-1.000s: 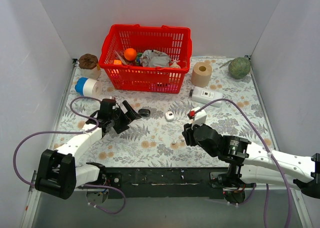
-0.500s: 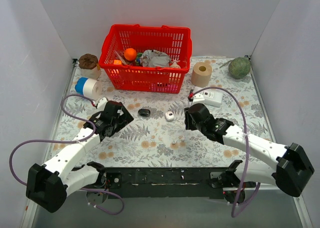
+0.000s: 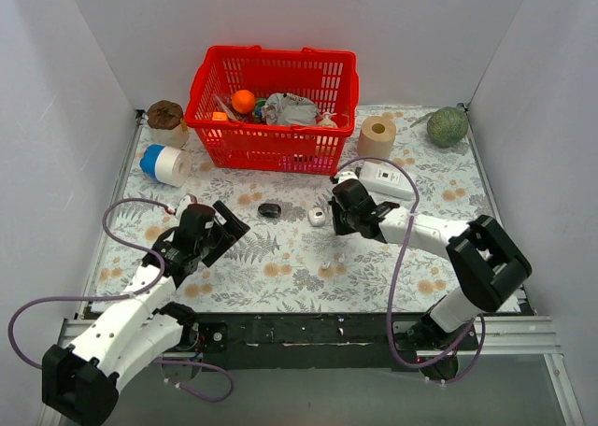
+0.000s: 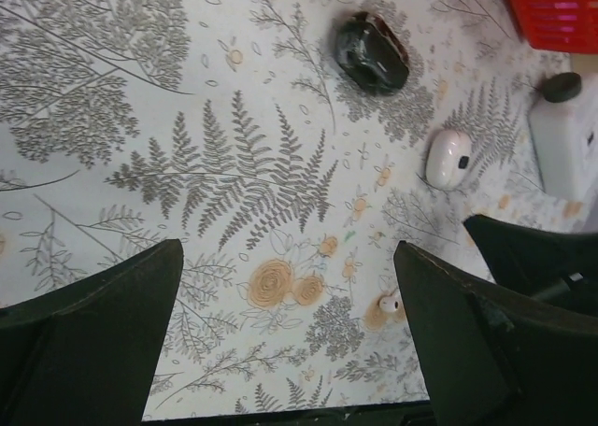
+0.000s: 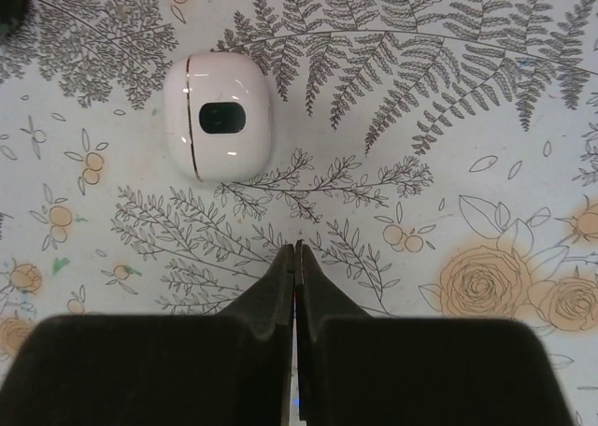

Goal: Insert the wireless bluetooth earbuds into the charging case
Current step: Pick up the charging case at the center of the board.

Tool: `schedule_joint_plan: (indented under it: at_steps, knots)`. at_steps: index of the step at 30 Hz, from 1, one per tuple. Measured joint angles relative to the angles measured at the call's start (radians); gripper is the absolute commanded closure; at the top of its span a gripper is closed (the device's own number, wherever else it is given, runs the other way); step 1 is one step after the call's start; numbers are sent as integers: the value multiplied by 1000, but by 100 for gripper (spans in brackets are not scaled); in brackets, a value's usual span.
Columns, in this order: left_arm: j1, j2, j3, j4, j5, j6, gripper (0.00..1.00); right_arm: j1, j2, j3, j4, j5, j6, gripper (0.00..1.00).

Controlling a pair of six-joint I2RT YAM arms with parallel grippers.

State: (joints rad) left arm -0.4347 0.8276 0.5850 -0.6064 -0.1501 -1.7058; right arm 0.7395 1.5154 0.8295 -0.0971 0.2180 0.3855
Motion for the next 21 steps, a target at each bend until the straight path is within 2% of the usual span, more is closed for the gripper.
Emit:
schedule_joint_plan:
  at_steps: [7, 13, 21]
  knots:
    - [0, -105, -64, 101, 78, 23, 2, -13, 157, 58, 25, -35, -11, 99]
    - [0, -219, -102, 195, 114, 45, 2, -13, 207, 105, 62, -62, -26, 99]
    - [0, -230, -122, 238, 152, 55, 2, -7, 226, 107, 107, -99, -26, 99]
